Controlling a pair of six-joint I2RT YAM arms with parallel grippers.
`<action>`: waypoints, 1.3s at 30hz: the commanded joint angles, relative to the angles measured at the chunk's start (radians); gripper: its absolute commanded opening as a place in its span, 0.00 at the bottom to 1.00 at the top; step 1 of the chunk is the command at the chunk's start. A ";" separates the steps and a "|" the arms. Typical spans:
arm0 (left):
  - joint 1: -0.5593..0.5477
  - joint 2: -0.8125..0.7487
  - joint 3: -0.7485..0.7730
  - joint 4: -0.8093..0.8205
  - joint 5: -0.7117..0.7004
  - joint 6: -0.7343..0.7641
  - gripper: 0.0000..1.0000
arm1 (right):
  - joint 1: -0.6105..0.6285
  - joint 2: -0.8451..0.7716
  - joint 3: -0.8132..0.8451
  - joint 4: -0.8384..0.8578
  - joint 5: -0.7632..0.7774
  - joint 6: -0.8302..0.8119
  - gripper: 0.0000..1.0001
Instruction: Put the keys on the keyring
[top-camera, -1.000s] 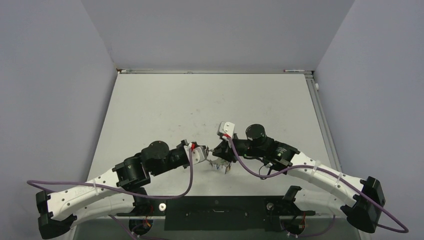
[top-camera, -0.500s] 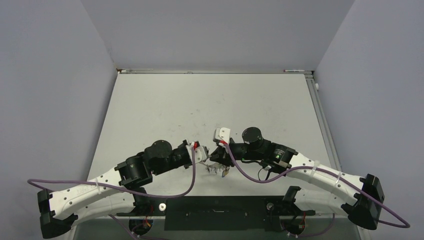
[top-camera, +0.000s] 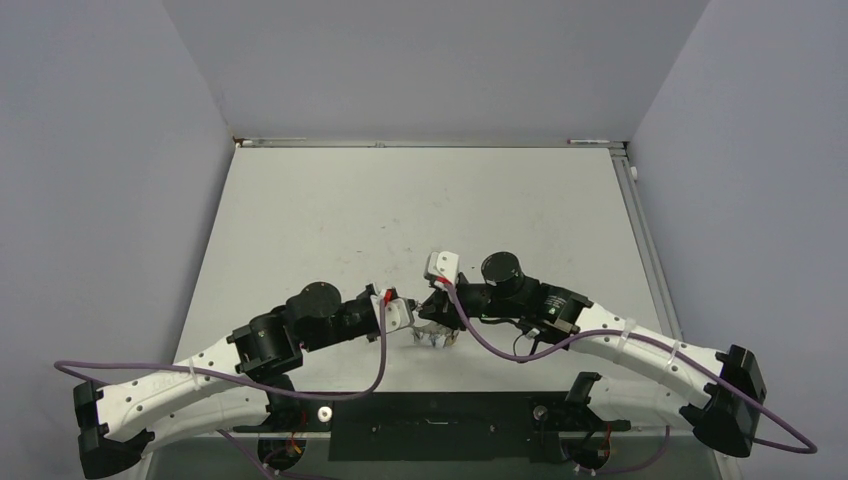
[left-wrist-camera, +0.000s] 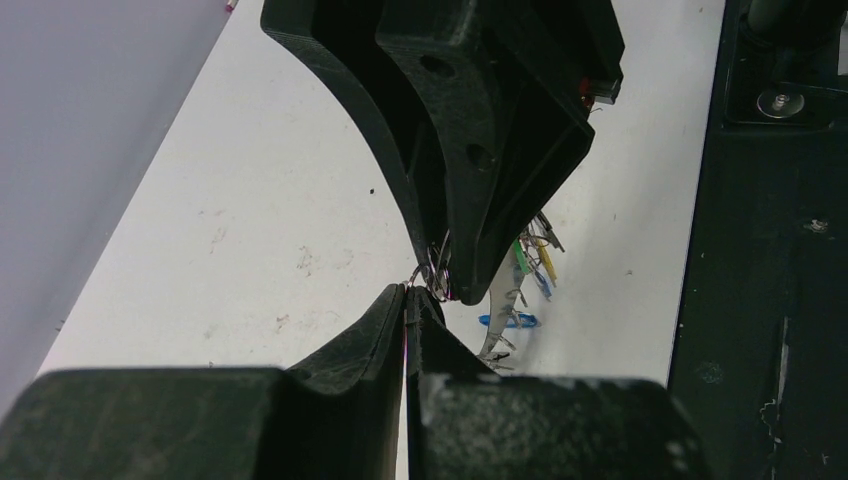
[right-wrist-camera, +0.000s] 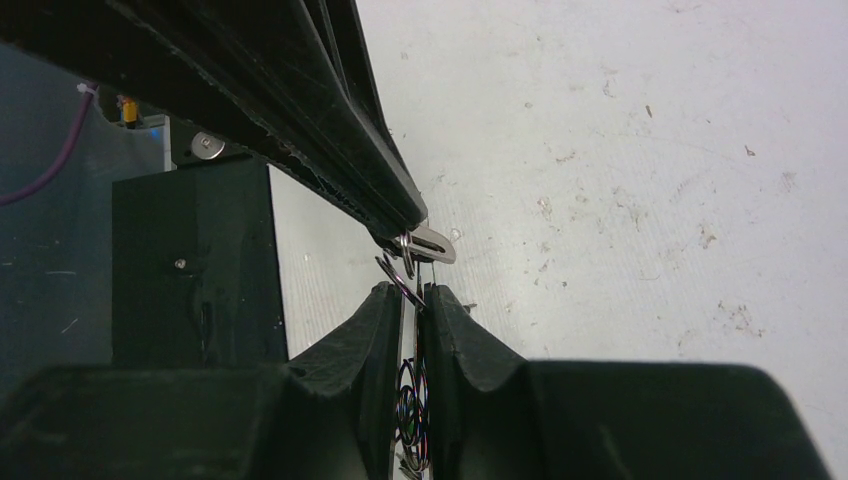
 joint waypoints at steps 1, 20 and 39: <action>0.005 -0.011 0.002 0.028 0.034 -0.002 0.00 | -0.010 0.004 0.054 0.051 0.002 0.008 0.05; 0.005 0.002 0.001 0.032 -0.014 0.001 0.00 | -0.032 0.004 0.080 0.025 -0.044 0.047 0.05; 0.005 -0.004 -0.008 0.041 -0.065 0.010 0.00 | -0.045 -0.008 0.075 0.054 -0.043 0.089 0.05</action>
